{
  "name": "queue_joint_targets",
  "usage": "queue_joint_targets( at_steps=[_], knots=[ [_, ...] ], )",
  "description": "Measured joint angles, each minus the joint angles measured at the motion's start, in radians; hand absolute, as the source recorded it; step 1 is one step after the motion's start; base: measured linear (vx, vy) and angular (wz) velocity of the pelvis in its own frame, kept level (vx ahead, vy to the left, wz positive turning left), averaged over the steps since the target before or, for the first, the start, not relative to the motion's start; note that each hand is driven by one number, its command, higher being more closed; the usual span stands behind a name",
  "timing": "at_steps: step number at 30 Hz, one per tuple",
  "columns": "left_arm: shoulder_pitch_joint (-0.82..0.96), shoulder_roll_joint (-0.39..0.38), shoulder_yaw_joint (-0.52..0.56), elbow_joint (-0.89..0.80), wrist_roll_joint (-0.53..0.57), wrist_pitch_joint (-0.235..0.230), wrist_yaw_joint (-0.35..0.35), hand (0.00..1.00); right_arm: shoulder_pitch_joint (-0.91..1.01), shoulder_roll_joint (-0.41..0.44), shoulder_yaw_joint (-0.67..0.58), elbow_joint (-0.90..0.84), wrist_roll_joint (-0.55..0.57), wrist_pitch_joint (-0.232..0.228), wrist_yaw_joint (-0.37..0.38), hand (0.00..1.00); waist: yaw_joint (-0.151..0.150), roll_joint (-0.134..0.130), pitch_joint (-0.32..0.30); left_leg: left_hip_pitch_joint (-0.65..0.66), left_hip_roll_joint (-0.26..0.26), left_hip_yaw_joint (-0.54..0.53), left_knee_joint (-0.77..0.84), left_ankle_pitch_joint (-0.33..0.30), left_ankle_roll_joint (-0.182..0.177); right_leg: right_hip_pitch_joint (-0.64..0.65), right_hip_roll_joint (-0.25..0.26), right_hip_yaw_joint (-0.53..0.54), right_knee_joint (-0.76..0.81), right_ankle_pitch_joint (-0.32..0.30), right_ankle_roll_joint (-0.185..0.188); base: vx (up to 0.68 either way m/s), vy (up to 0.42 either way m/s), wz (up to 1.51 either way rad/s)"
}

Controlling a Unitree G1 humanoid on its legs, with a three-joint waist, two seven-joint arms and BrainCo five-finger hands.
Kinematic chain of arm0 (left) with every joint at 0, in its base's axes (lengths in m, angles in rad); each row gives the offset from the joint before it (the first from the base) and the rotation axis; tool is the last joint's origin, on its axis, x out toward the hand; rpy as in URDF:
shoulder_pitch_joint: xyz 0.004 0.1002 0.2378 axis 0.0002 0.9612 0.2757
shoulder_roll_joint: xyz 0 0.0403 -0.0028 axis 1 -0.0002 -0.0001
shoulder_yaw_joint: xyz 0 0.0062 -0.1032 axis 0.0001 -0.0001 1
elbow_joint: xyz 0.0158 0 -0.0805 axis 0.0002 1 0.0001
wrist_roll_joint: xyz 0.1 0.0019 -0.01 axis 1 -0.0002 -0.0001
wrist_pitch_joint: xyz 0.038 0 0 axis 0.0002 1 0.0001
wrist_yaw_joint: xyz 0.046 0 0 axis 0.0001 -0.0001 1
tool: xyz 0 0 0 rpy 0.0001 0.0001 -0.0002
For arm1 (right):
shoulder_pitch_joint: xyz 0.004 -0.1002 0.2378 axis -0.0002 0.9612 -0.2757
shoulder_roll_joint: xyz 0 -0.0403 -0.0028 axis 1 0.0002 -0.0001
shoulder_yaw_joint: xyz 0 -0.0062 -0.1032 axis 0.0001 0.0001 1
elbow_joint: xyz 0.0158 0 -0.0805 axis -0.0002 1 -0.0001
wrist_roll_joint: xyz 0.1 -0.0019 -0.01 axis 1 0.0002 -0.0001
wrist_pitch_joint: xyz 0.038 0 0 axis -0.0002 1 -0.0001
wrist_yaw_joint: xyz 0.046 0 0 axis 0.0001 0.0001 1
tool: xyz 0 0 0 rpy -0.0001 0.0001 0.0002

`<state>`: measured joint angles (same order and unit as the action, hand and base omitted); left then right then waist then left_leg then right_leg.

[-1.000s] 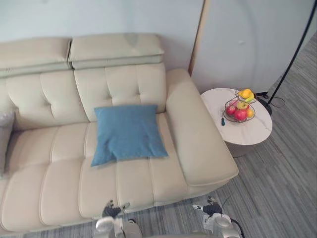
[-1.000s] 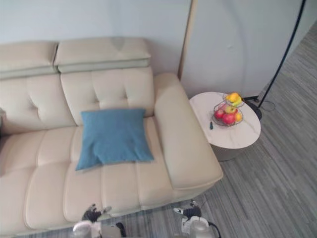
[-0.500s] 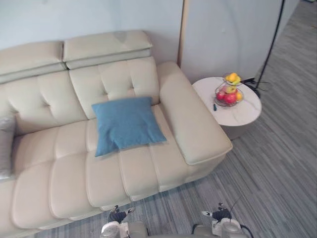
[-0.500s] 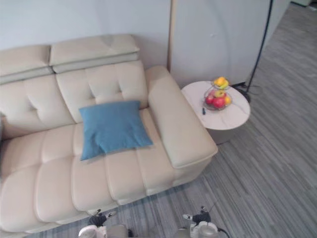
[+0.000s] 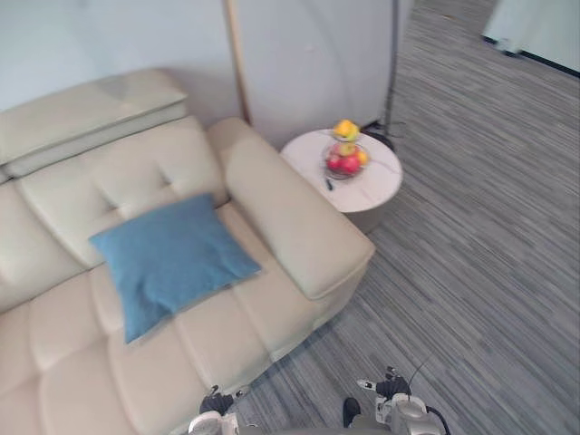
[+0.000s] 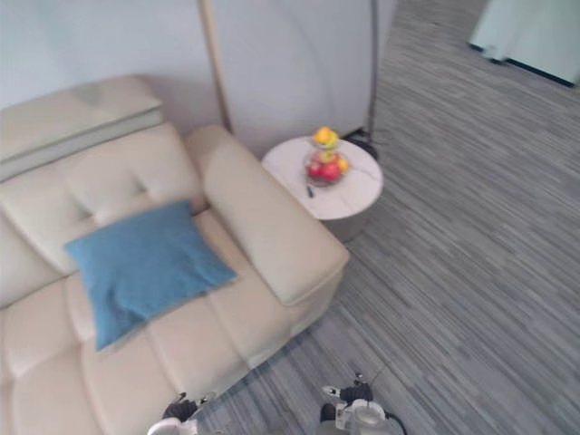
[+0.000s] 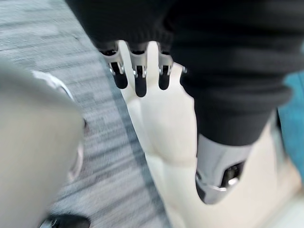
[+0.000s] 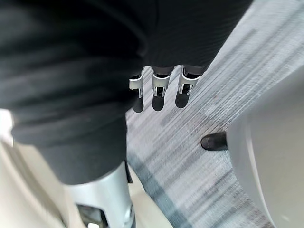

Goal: Pick up cushions and gather them together orderly.

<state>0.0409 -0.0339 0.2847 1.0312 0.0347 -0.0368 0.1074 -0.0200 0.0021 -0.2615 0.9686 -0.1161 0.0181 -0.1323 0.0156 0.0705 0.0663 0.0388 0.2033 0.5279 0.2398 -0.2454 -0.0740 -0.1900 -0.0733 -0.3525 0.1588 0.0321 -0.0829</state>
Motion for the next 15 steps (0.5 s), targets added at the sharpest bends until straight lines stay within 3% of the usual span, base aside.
queue_joint_targets(
  at_steps=[1, 2, 4, 6, 7, 8, 9, 10, 11, 12, 13, 15],
  knots=[
    [-0.007, 0.004, -0.011, 0.0, 0.001, 0.001, -0.002, 0.0, -0.003, -0.003, -0.002, 0.007, 0.0, 0.0, -0.001, 0.0, -0.006, -0.016, 0.001, 0.032, -0.016, 0.065, -0.019, 0.0, -0.001, -0.014, -0.042, -0.226, 0.069, -0.095, -0.055, 0.06, -0.13, -1.18],
    [-0.01, 0.013, -0.018, 0.002, 0.001, 0.002, -0.004, 0.0, 0.0, -0.011, -0.007, 0.024, 0.0, -0.001, -0.003, 0.0, -0.008, -0.018, 0.004, 0.064, -0.023, 0.102, -0.028, 0.002, -0.005, -0.007, -0.057, -0.275, 0.1, -0.113, -0.043, 0.07, -0.129, -1.15],
    [-0.009, 0.024, -0.037, 0.003, 0.003, 0.002, -0.004, 0.0, 0.0, -0.024, -0.01, 0.033, 0.002, -0.001, -0.004, 0.0, -0.009, -0.012, 0.012, 0.092, -0.025, 0.111, -0.022, 0.008, -0.015, -0.003, -0.028, -0.222, 0.101, -0.119, -0.028, 0.14, -0.172, -1.09],
    [-0.009, 0.039, -0.049, 0.005, 0.004, 0.003, -0.005, 0.0, -0.001, -0.036, -0.008, 0.049, 0.002, -0.001, -0.003, 0.0, -0.009, -0.012, 0.025, 0.09, 0.005, 0.108, 0.067, 0.008, -0.015, -0.002, -0.006, -0.166, 0.098, -0.142, -0.005, 0.15, -0.195, -1.0],
    [-0.011, 0.046, -0.055, 0.011, 0.007, 0.005, -0.006, 0.0, 0.0, -0.04, -0.01, 0.055, 0.006, -0.001, -0.004, 0.0, -0.013, -0.012, 0.026, 0.047, 0.053, 0.092, 0.206, 0.008, -0.014, 0.003, 0.012, -0.138, 0.093, -0.159, -0.001, 0.14, -0.19, -0.75],
    [-0.012, 0.045, -0.056, 0.013, 0.018, 0.005, -0.006, 0.0, 0.012, -0.045, -0.009, 0.065, 0.009, -0.001, -0.005, 0.0, -0.016, 0.0, 0.038, -0.008, 0.127, 0.049, 0.412, 0.026, 0.017, 0.033, 0.049, -0.1, 0.087, -0.168, -0.014, 0.16, -0.185, -0.77],
    [-0.009, 0.044, -0.054, 0.016, 0.024, 0.006, -0.006, 0.0, 0.011, -0.047, -0.009, 0.067, 0.009, 0.0, -0.006, 0.0, -0.014, 0.002, 0.049, -0.027, 0.151, 0.023, 0.483, 0.036, 0.047, 0.049, 0.064, -0.077, 0.086, -0.174, -0.023, 0.19, -0.123, -1.05],
    [0.002, 0.037, -0.04, 0.019, 0.018, 0.006, -0.01, 0.0, 0.007, -0.05, -0.009, 0.067, 0.01, 0.0, -0.009, 0.0, -0.008, 0.002, 0.06, -0.069, 0.167, -0.05, 0.596, -0.006, 0.074, 0.067, 0.089, -0.026, 0.092, -0.193, -0.047, 0.2, -0.052, -1.32],
    [0.004, 0.038, -0.035, 0.009, 0.024, 0.005, -0.012, 0.0, -0.002, -0.044, -0.009, 0.067, 0.01, 0.0, -0.016, 0.0, -0.005, 0.0, 0.064, -0.127, 0.128, -0.14, 0.636, -0.057, 0.05, 0.079, 0.105, 0.036, 0.103, -0.206, -0.055, 0.19, -0.027, -1.35],
    [0.004, 0.037, -0.037, 0.003, 0.024, 0.005, -0.013, 0.0, -0.002, -0.043, -0.009, 0.068, 0.01, 0.0, -0.017, 0.0, -0.005, -0.005, 0.068, -0.142, 0.108, -0.171, 0.633, -0.067, 0.042, 0.086, 0.108, 0.057, 0.103, -0.208, -0.055, 0.2, -0.02, -1.55],
    [0.003, 0.035, -0.038, -0.012, 0.023, 0.0, -0.014, 0.0, -0.005, -0.039, -0.009, 0.068, 0.01, 0.001, -0.017, 0.0, 0.003, -0.013, 0.075, -0.187, 0.047, -0.249, 0.589, -0.085, 0.034, 0.098, 0.116, 0.128, 0.105, -0.21, -0.054, 0.17, -0.001, -1.27],
    [0.002, 0.017, -0.034, -0.037, 0.023, -0.001, -0.012, 0.0, -0.003, -0.037, -0.008, 0.067, 0.009, 0.002, -0.023, 0.0, 0.022, -0.014, 0.079, -0.249, -0.028, -0.358, 0.498, -0.102, 0.018, 0.109, 0.132, 0.236, 0.114, -0.209, -0.037, 0.22, 0.082, -1.74]
  ],
)
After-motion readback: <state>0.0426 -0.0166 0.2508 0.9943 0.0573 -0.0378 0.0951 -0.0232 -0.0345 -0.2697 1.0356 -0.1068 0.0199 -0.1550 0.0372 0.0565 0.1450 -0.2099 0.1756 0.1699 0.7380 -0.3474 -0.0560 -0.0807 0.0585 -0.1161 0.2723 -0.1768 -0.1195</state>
